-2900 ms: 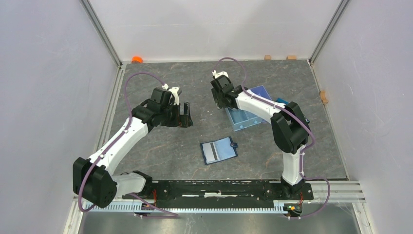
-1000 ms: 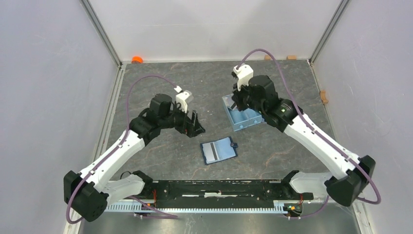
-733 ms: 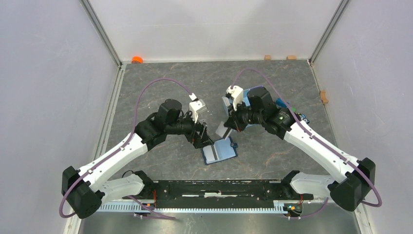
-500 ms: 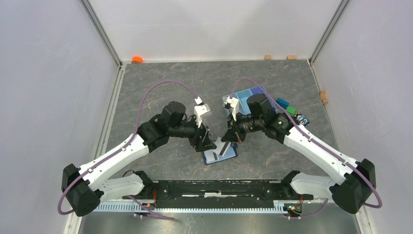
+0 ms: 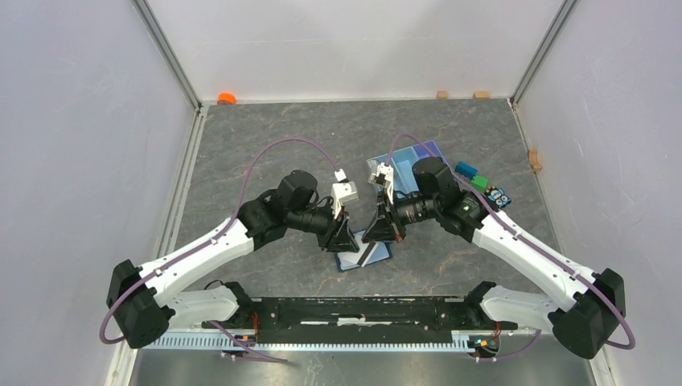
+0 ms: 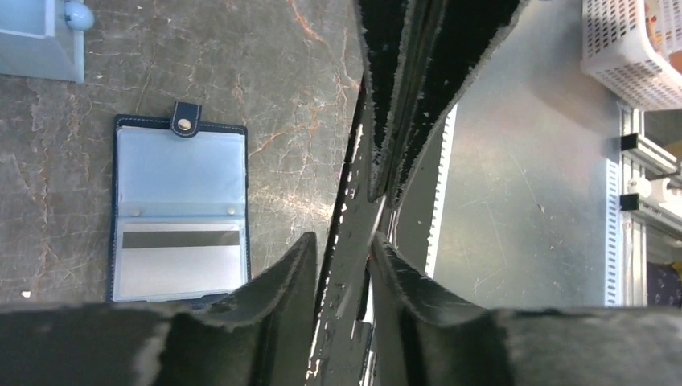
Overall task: Put the credit cards into the card holder
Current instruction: Pick up the credit card from the storage box.
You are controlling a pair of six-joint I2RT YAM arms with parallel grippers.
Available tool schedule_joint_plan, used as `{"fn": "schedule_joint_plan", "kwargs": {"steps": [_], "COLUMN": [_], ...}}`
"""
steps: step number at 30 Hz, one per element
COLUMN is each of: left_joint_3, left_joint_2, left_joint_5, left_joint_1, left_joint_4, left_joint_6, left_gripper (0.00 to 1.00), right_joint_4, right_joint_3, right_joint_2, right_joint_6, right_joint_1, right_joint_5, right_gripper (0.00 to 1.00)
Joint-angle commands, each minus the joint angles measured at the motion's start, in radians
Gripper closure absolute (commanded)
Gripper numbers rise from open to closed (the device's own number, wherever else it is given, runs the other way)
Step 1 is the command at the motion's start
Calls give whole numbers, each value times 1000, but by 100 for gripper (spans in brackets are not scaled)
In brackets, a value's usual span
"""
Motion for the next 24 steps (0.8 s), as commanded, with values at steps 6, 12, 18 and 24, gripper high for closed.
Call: {"fn": "schedule_joint_plan", "kwargs": {"steps": [6, 12, 18, 24], "left_joint_3": [10, -38, -200, -280], "left_joint_2": [18, 9, 30, 147], "left_joint_5": [68, -149, -375, -361], "left_joint_1": [-23, -23, -23, -23], "left_joint_4": [-6, 62, 223, 439], "left_joint_6": [16, -200, -540, -705], "left_gripper": [98, 98, 98, 98], "right_joint_4": [-39, -61, 96, 236], "right_joint_3": [25, -26, -250, -377], "right_joint_2": [-11, -82, -180, -121], "right_joint_6": [-59, -57, 92, 137], "right_joint_1": [2, 2, 4, 29], "right_joint_5": [119, 640, 1002, 956], "right_gripper": [80, 23, 25, 27]}}
